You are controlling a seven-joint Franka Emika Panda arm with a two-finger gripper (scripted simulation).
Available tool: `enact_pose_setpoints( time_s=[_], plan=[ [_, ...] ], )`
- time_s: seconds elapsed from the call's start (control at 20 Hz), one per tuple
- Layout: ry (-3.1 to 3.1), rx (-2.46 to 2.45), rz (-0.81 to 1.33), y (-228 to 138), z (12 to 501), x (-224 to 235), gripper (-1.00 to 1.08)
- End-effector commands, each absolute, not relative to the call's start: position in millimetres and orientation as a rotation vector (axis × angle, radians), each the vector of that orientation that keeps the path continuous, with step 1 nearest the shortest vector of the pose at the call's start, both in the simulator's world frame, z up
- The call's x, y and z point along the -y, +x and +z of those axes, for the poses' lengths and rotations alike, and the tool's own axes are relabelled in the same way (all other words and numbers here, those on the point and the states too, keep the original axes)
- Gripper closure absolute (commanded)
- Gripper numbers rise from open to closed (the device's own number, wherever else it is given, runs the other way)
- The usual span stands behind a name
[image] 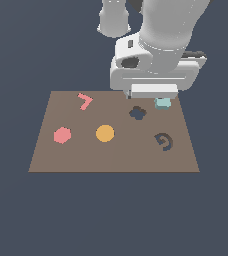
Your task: Insert a designated object into the corresponding slot on a board.
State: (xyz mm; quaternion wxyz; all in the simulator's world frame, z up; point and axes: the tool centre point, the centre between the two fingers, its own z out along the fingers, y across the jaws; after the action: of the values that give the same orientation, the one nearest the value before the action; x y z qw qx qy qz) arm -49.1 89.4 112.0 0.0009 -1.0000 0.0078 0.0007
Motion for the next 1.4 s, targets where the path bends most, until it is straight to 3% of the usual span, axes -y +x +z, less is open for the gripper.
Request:
enact_pose_setpoints(
  time_s=[0.0, 0.5, 1.35],
  plan=[
    [-3.140, -0.030, 0.001, -60.5, 96.6, -110.6, -0.92],
    [-3.140, -0.042, 0.000, -86.3, 55.7, -166.6, -0.92],
    [-3.141, -0.044, 0.000, -88.6, 30.1, -174.4, -0.92]
  ],
)
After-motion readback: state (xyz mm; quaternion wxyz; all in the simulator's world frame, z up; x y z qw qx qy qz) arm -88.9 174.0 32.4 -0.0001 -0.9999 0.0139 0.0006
